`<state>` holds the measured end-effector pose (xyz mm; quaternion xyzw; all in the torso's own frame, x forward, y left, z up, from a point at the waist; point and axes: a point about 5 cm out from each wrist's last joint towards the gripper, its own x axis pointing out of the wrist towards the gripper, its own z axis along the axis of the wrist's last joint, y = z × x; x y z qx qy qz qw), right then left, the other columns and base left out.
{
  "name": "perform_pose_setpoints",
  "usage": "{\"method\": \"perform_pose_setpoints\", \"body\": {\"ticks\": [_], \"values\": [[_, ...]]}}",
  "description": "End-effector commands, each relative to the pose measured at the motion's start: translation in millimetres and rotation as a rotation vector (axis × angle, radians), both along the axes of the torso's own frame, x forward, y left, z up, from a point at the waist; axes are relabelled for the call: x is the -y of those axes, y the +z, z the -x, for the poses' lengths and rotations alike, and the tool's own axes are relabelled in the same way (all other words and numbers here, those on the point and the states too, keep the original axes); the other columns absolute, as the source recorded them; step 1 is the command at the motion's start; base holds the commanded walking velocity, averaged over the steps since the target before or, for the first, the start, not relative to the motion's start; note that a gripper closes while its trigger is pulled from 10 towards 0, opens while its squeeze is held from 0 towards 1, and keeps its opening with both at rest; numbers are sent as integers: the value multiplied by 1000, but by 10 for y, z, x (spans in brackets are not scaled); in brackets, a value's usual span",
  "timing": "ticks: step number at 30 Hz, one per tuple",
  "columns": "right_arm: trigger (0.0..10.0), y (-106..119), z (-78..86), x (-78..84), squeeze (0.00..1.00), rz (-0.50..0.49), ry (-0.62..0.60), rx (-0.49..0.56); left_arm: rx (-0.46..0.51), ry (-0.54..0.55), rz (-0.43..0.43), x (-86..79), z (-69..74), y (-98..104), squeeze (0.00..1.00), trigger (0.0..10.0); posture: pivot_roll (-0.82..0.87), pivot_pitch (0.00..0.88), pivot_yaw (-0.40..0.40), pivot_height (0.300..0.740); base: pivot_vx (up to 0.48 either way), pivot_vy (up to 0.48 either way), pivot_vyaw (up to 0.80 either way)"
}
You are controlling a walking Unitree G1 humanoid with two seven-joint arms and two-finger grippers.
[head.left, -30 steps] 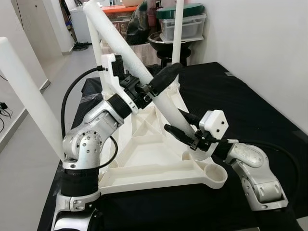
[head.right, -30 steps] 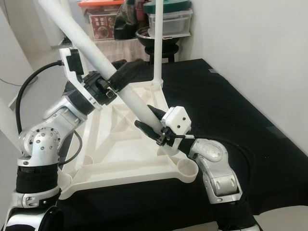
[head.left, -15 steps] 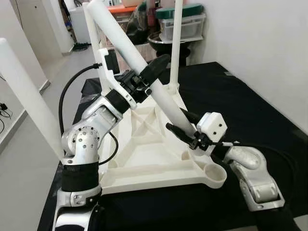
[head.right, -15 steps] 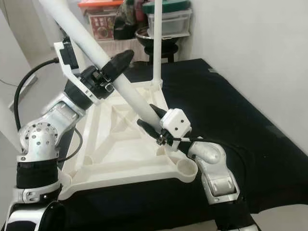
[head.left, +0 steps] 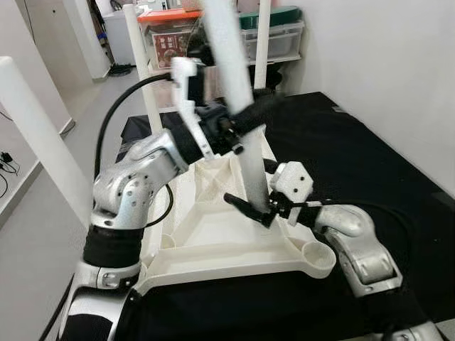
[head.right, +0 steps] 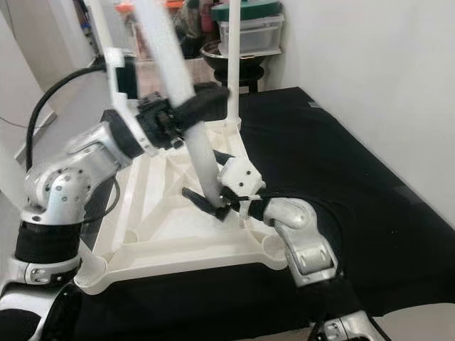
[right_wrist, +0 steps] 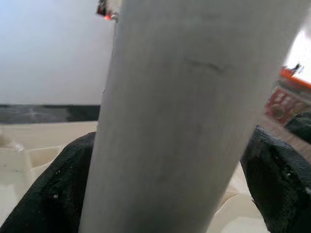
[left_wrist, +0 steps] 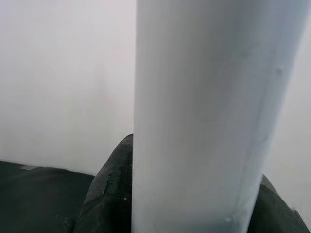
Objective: Building children table
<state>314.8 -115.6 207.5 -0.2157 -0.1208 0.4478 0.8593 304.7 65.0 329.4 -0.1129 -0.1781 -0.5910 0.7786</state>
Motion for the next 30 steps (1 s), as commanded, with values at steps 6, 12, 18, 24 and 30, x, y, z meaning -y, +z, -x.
{"method": "perform_pose_setpoints", "body": {"ticks": [6,12,18,24,30], "values": [[8275,-86,-26,-337,0,-10,159,-156,161,-269,-26,290,191,198,0,0,-100,0,66,740,0,0,0],[0,-76,-15,-388,0,-87,200,-233,199,-305,-28,318,202,221,0,0,-101,0,58,740,0,0,0],[0,-78,-34,-393,0,-91,189,-258,214,-310,-27,316,195,226,0,0,-99,0,52,740,0,0,0],[0,-87,-46,-414,0,-92,177,-277,234,-297,-26,312,185,230,0,0,-99,0,51,740,0,0,0],[0,-36,-115,-383,0,-177,95,-280,204,-224,-1,263,114,196,1000,10000,-101,0,53,740,0,0,0]]}}
